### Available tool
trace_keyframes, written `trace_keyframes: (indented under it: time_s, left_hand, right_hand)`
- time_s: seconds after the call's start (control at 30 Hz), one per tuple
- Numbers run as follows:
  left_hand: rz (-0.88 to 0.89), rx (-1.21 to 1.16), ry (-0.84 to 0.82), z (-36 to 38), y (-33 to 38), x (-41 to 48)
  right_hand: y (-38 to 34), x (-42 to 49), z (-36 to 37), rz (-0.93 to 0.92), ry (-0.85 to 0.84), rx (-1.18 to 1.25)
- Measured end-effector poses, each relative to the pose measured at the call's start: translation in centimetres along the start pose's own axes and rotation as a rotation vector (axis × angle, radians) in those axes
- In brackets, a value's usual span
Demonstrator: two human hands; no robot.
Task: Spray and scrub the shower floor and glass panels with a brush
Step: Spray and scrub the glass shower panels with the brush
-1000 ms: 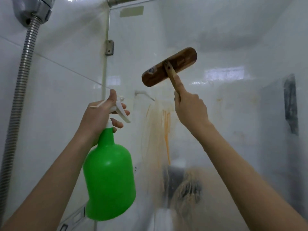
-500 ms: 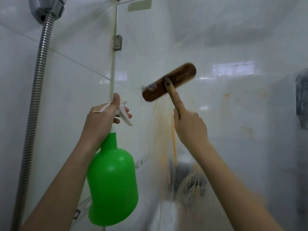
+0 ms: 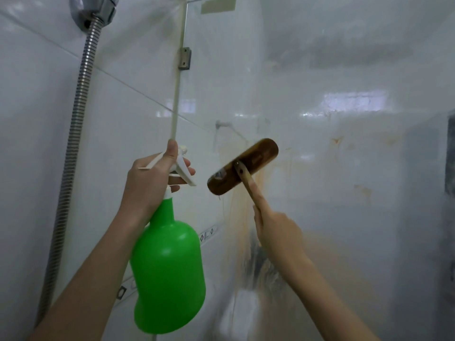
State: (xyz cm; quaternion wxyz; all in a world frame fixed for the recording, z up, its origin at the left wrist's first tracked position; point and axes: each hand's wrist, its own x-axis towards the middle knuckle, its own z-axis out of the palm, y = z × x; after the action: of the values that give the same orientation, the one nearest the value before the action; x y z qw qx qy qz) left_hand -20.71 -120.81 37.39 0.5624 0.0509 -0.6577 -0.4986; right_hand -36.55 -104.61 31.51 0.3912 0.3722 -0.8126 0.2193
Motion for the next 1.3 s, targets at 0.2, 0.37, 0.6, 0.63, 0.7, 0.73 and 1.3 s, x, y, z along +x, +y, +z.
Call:
trace_keyframes:
  time_s: [0.2, 0.37, 0.6, 0.63, 0.7, 0.73, 1.3]
  left_hand:
    - [-0.032, -0.002, -0.029, 0.6, 1.3, -1.1]
    - [-0.016, -0.038, -0.053, 1.8, 1.7, -1.4]
    - [-0.025, -0.066, -0.129, 4.8, 2.6, -1.4]
    - [-0.019, -0.075, -0.135, 5.2, 2.8, -1.3]
    - [-0.007, -0.096, -0.153, 6.1, 3.2, -1.2]
    - [0.002, -0.107, -0.163, 6.5, 3.4, -1.2]
    - [-0.043, -0.235, -0.261, 13.2, 3.4, -2.2]
  right_hand:
    - [-0.3, 7.9, -4.3, -0.028, 0.130, 0.007]
    - [1.7, -3.0, -4.0, 0.096, -0.020, -0.009]
    - [4.6, 7.6, -8.4, 0.190, 0.243, 0.063]
    - [5.2, 5.6, -8.0, 0.212, 0.230, 0.074]
    - [5.9, -1.2, -6.8, 0.229, 0.160, 0.085]
    - [5.9, -3.7, -6.8, 0.230, 0.103, 0.075]
    - [11.9, 3.1, -12.8, 0.303, 0.363, 0.141]
